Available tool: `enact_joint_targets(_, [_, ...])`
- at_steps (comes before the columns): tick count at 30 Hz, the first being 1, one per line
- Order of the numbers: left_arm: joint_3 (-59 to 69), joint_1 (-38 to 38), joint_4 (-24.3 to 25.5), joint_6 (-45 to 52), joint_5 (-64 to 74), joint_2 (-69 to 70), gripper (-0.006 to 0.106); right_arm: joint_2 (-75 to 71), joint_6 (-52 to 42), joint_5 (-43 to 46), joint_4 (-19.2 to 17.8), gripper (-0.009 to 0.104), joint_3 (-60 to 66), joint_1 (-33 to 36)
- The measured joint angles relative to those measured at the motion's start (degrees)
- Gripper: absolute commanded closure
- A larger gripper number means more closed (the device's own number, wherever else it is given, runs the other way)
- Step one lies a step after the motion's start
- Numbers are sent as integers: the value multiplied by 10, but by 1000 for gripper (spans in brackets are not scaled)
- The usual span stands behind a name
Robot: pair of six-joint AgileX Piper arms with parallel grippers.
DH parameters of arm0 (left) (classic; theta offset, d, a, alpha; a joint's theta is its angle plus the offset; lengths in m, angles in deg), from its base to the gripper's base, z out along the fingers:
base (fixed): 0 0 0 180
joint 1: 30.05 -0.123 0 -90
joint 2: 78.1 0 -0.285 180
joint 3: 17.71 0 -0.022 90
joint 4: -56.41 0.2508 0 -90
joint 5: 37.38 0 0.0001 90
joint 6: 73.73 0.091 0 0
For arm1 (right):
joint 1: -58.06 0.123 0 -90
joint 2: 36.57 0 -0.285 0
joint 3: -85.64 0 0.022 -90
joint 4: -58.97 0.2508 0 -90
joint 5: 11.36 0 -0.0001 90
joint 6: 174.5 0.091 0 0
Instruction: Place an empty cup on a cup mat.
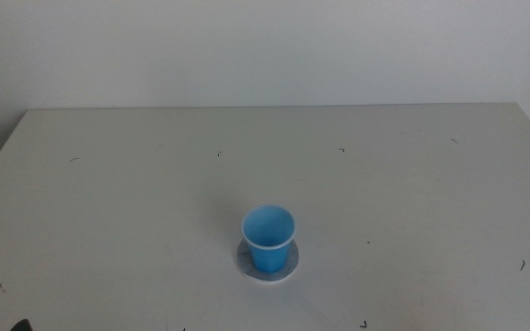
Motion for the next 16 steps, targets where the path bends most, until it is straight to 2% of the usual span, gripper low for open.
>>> enact_joint_targets(16, [0, 0, 0, 0, 0, 0, -5, 0, 0, 4, -2, 13, 46, 0])
